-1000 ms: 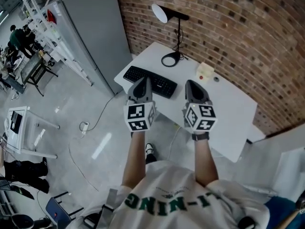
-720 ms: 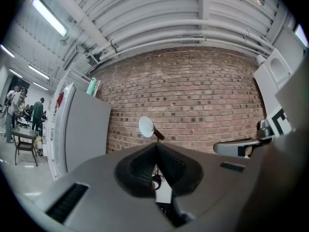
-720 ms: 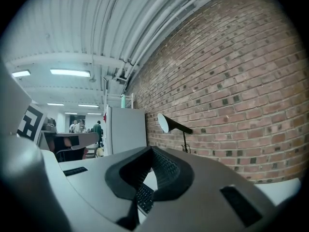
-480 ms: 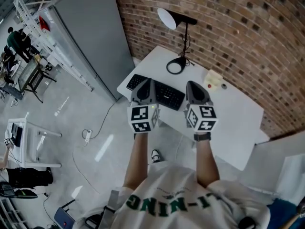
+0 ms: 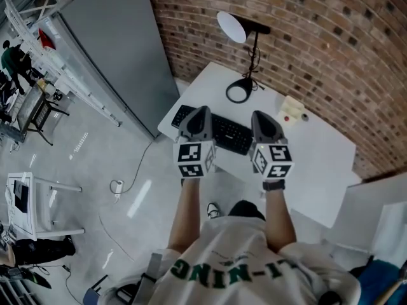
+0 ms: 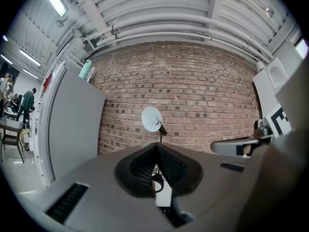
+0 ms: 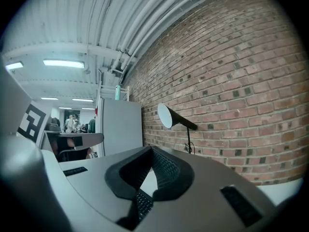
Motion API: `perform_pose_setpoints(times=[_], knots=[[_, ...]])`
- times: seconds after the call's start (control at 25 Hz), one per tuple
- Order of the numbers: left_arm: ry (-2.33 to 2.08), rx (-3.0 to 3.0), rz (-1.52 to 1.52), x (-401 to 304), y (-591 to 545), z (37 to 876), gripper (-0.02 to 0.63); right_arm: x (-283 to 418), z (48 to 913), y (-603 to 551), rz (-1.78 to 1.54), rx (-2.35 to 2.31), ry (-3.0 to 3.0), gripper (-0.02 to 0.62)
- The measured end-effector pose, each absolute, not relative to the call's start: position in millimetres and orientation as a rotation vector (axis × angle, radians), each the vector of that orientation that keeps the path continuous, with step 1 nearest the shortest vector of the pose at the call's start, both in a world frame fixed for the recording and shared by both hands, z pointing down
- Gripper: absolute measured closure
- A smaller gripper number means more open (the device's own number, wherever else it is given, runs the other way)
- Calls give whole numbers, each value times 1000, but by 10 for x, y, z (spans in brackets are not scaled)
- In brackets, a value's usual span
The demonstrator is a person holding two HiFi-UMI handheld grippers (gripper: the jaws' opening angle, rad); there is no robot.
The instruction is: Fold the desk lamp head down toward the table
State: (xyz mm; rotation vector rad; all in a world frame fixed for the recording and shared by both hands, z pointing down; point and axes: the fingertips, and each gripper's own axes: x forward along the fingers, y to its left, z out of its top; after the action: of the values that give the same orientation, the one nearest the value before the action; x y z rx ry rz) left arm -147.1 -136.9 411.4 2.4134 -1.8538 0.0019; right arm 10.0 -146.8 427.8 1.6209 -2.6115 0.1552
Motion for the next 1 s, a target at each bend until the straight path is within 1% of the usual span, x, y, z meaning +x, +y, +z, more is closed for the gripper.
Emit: perform_pose_setpoints(times=[0.12,0.32,0.52,1.0], knots=[[-1822,2405,15,-1579,-1530,4176,607,148,4285,-1545,167,1638,-2591,594],[-1766,2452,53,-1430,-1832,4088,607,199,4324,-1804,195,1627,-2600,594],[-1677,2497,91,-1202,-2268,3813,607,237,4165,-2134,218,1606,-2650,594],[-1575,2624,84,-945,-3187,3231,607,327,3889,-2776,221,1618,-2721,594]])
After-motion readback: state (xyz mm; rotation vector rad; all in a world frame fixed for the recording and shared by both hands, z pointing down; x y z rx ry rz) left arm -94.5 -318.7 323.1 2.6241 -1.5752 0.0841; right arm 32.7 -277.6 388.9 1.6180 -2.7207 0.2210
